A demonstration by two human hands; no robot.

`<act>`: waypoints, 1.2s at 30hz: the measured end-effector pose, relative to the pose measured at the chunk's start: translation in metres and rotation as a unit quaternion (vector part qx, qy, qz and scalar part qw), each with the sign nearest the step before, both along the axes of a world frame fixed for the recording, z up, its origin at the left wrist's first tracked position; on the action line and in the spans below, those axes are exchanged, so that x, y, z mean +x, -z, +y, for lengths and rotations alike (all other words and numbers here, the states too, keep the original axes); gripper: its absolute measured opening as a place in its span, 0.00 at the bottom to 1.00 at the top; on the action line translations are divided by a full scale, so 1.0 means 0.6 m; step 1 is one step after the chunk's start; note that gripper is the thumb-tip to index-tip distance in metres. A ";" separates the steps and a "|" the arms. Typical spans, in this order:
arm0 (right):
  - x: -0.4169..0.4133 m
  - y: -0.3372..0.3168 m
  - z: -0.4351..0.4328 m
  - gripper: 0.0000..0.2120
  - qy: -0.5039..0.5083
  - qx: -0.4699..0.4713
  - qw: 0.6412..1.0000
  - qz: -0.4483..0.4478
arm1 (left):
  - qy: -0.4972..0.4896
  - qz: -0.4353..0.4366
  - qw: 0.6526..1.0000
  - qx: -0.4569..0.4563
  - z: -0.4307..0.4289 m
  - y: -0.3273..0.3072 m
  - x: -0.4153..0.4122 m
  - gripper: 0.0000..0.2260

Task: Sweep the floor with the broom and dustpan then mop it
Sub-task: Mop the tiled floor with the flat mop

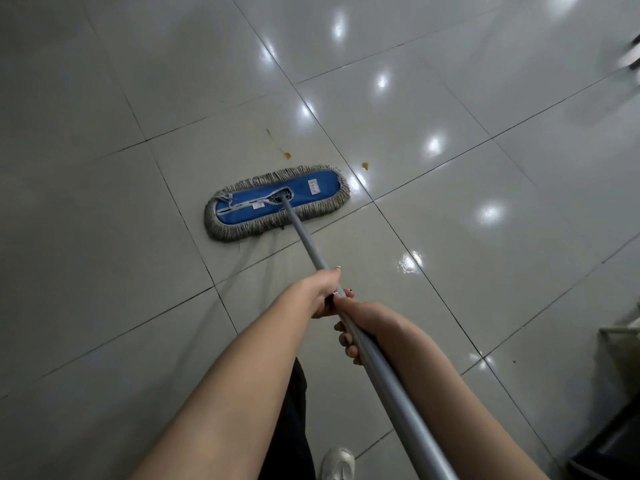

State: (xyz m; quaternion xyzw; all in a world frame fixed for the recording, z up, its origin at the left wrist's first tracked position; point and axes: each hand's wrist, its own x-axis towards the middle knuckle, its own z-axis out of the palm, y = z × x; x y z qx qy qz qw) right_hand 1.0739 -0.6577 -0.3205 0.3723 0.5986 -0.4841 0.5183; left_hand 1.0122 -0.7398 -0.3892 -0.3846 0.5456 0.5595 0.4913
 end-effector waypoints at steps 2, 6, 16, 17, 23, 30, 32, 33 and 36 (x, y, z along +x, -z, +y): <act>-0.075 0.004 -0.023 0.25 0.003 0.004 1.000 0.000 | -0.010 0.008 1.000 0.007 -0.023 0.007 -0.075 0.17; -0.220 0.005 -0.063 0.25 0.013 0.009 1.000 0.000 | -0.020 0.007 1.000 0.019 -0.063 0.010 -0.223 0.16; -0.472 0.027 -0.124 0.24 0.048 0.003 0.999 0.003 | -0.001 0.020 1.000 0.005 -0.114 0.036 -0.481 0.15; -0.489 0.029 -0.127 0.24 0.052 0.001 0.999 0.004 | -0.002 0.019 1.000 0.004 -0.117 0.040 -0.498 0.16; -0.527 0.028 -0.125 0.23 0.063 -0.007 0.998 0.011 | -0.029 0.026 0.999 0.017 -0.114 0.046 -0.537 0.17; -0.497 0.011 -0.103 0.20 0.083 -0.005 0.995 0.056 | -0.054 0.033 0.998 0.027 -0.087 0.031 -0.514 0.14; -0.476 0.006 -0.092 0.20 0.083 -0.002 0.995 0.064 | -0.047 0.038 0.998 0.023 -0.076 0.027 -0.494 0.14; -0.463 0.003 -0.086 0.20 0.084 -0.001 0.994 0.065 | -0.050 0.039 0.998 0.024 -0.069 0.024 -0.482 0.14; -0.415 -0.004 -0.058 0.21 0.089 0.008 0.993 0.071 | -0.050 0.039 0.998 0.030 -0.039 0.016 -0.432 0.13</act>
